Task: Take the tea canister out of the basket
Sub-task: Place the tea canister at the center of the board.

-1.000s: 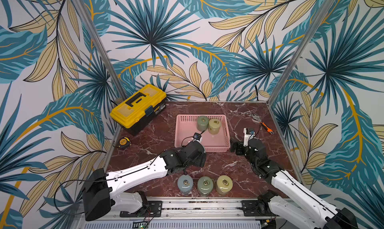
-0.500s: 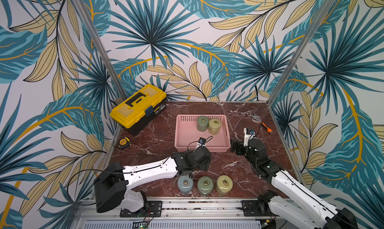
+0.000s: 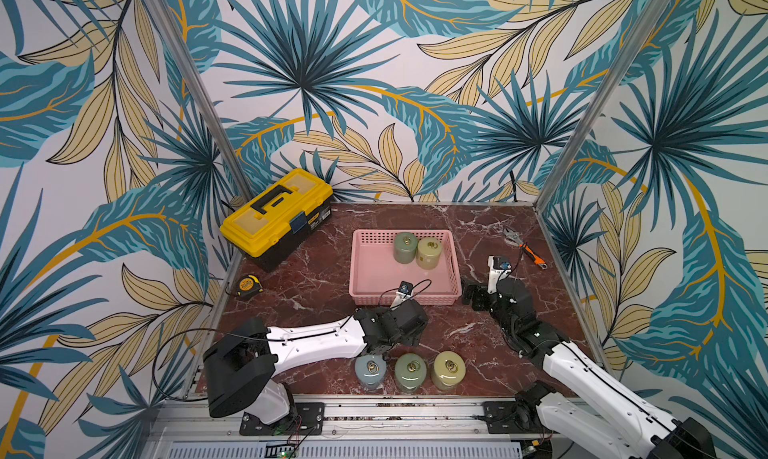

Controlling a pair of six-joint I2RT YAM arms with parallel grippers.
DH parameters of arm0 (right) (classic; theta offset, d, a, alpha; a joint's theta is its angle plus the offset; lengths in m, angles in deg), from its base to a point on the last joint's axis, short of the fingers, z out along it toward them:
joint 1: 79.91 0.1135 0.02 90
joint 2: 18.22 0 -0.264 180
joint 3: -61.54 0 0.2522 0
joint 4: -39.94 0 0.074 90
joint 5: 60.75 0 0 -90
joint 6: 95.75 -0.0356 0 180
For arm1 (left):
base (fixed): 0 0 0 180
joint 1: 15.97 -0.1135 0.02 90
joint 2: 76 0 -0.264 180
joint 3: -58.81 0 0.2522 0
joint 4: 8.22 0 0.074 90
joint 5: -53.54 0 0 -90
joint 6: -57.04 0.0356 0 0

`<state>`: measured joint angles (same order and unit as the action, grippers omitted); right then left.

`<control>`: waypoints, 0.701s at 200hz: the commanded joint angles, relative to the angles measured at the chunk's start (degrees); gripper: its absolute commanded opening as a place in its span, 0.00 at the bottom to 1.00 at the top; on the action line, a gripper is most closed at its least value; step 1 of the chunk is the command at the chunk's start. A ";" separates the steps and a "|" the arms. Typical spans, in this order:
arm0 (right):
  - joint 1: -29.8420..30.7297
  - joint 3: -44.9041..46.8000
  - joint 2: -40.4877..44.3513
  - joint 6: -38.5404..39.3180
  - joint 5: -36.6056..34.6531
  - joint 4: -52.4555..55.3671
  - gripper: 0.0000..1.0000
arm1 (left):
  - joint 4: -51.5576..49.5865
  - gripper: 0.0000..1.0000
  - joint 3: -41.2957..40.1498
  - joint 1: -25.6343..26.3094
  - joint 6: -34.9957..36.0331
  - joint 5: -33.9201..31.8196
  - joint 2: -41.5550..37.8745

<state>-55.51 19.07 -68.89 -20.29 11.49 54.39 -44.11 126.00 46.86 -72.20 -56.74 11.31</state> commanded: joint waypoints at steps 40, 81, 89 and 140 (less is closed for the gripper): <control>-0.17 1.29 0.67 0.29 -0.96 -0.67 0.99 | 4.41 0.47 -0.55 0.65 -1.43 -2.25 1.23; -0.15 1.29 0.67 0.29 -1.05 -0.69 0.99 | 3.97 0.47 -0.52 1.15 -2.29 -2.31 1.95; -0.15 1.29 0.67 0.30 -1.07 -0.66 0.99 | 3.78 0.47 -0.43 1.35 -2.46 -2.32 2.12; -0.15 1.29 0.68 0.28 -1.18 -0.63 0.99 | 1.28 0.47 0.43 2.76 -4.12 -3.50 2.63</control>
<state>-55.51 19.09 -68.89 -20.29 11.25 54.37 -43.96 125.98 48.74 -74.98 -57.15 14.39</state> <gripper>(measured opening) 0.992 0.852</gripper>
